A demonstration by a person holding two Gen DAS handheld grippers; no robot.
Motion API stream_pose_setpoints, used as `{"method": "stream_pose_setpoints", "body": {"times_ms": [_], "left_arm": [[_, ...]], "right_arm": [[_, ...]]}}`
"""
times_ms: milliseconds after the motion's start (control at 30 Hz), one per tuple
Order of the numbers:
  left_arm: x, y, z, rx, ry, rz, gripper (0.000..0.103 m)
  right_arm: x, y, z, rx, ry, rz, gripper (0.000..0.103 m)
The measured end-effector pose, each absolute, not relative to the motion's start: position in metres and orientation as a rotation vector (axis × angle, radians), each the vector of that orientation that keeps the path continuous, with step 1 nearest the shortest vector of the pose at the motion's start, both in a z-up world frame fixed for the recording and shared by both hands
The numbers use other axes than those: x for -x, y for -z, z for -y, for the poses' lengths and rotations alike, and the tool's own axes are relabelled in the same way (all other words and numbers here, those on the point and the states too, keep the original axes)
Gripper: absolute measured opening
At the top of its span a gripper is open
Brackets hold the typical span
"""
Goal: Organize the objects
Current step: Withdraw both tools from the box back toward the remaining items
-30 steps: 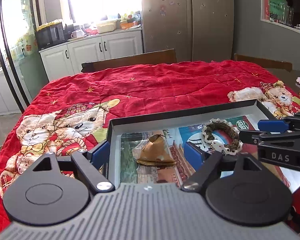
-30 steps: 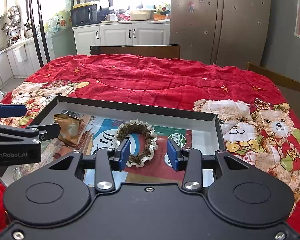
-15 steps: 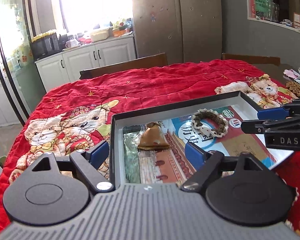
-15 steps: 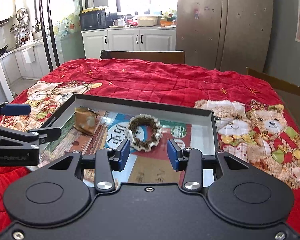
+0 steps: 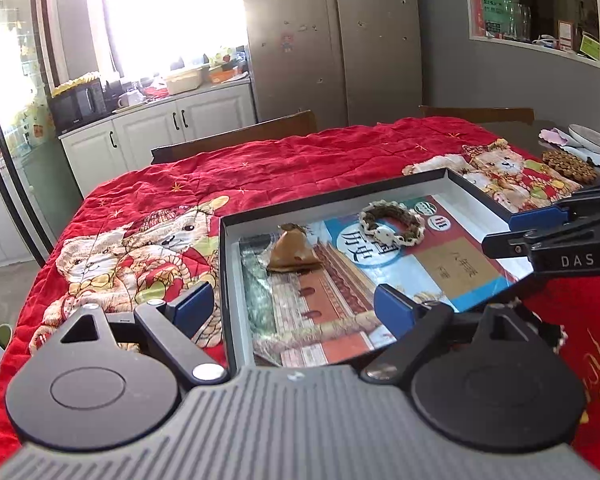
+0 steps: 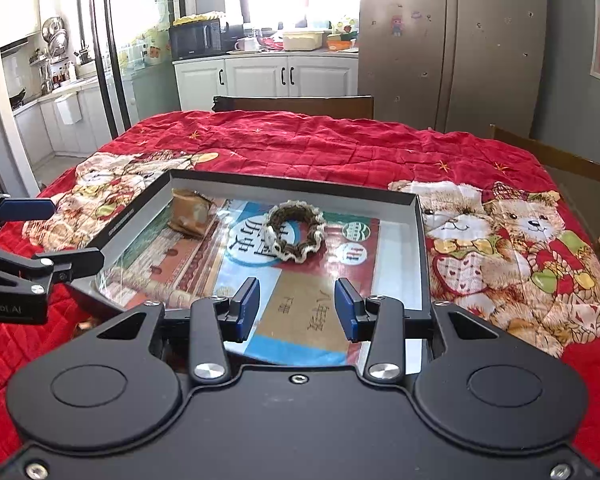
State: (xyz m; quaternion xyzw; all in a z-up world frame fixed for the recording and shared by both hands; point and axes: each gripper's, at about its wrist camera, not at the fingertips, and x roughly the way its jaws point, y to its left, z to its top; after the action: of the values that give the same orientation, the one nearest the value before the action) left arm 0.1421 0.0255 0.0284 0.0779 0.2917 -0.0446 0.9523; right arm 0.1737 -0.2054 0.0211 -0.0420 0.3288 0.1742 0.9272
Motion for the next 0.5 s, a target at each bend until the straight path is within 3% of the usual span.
{"method": "stream_pose_setpoints", "body": {"times_ms": [500], "left_arm": [[-0.113,-0.025,-0.028,-0.161,0.120,-0.594,0.093]], "right_arm": [[-0.131,-0.016,0.221,0.113,-0.374,-0.667,0.040]]}}
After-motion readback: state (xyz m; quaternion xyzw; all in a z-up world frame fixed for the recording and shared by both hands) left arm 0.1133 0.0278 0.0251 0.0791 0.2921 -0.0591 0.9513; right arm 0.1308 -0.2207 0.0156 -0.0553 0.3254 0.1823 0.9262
